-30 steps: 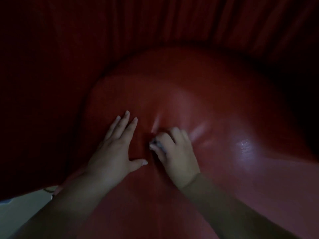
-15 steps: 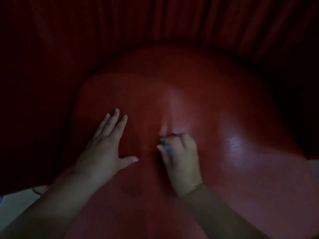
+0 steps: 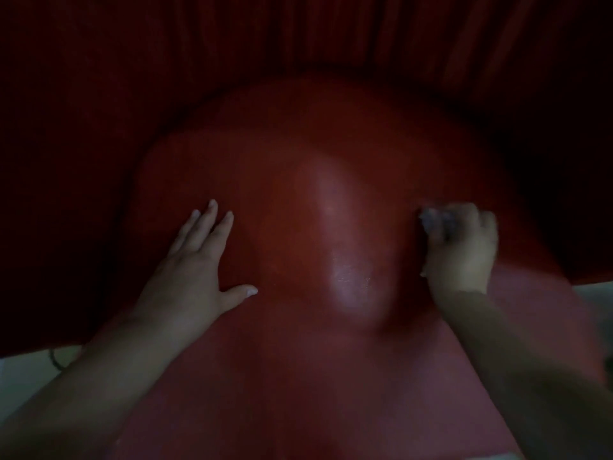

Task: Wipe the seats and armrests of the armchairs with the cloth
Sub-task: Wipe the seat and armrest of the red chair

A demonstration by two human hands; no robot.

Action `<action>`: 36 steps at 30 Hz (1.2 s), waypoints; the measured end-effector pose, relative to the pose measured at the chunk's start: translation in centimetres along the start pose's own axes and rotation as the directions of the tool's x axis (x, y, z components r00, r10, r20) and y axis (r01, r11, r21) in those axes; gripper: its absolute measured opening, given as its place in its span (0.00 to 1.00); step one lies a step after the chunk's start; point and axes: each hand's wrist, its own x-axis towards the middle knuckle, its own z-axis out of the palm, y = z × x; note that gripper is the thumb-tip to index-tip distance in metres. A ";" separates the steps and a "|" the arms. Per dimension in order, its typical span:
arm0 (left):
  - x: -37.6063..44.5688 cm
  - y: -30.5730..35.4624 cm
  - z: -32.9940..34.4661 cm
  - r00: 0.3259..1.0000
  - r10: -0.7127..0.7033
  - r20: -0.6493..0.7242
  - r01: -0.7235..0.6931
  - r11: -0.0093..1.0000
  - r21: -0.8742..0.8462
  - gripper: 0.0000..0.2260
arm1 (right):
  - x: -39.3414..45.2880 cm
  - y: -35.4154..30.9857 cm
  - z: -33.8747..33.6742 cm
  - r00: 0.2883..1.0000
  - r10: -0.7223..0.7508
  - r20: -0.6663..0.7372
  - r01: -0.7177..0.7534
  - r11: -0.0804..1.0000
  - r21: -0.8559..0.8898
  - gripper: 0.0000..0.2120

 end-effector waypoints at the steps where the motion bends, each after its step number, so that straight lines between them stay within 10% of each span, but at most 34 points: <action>1: -0.2 0.1 0.1 1.000 0.001 -0.009 -0.001 1.000 -0.002 0.49 | -1.1 -1.5 0.6 0.997 -0.051 0.057 0.049 0.998 0.028 0.10; 12: -4.5 -3.3 0.2 0.999 -0.037 0.004 0.037 0.996 0.078 0.54 | -11.2 -10.9 2.7 0.536 -0.716 0.447 0.661 0.685 0.305 0.12; 17: -5.5 -4.0 0.4 0.998 -0.045 0.033 0.043 0.998 0.044 0.54 | -5.1 -8.9 2.9 0.949 -0.209 0.237 0.179 0.974 0.142 0.09; 20: -5.4 -3.9 0.6 0.999 -0.042 0.001 0.042 0.998 0.046 0.53 | -8.5 -12.0 4.3 0.893 -0.371 0.255 0.340 0.927 0.159 0.07; 24: -5.9 -3.9 0.9 0.997 -0.070 -0.014 0.070 0.996 0.053 0.51 | -11.2 -13.8 4.1 0.469 -0.763 0.445 0.704 0.627 0.335 0.10; 29: -7.8 -4.5 1.2 0.994 -0.094 -0.059 0.096 0.995 0.023 0.49 | -5.0 -14.4 5.4 0.833 -0.451 0.322 0.428 0.893 0.142 0.09; 31: -8.2 -4.7 1.3 0.990 -0.113 -0.084 0.115 0.993 0.017 0.48 | -9.1 -15.0 5.6 0.728 -0.543 0.418 0.545 0.829 0.129 0.11; 34: -8.8 -4.8 1.4 0.980 -0.142 -0.141 0.140 0.990 -0.022 0.46 | -15.0 -14.4 3.2 0.358 -0.755 0.550 0.696 0.608 0.381 0.14; 36: -9.0 -4.7 1.6 0.981 -0.127 -0.150 0.122 0.992 -0.038 0.44 | -12.7 -13.6 3.2 0.311 -0.803 0.509 0.747 0.537 0.391 0.14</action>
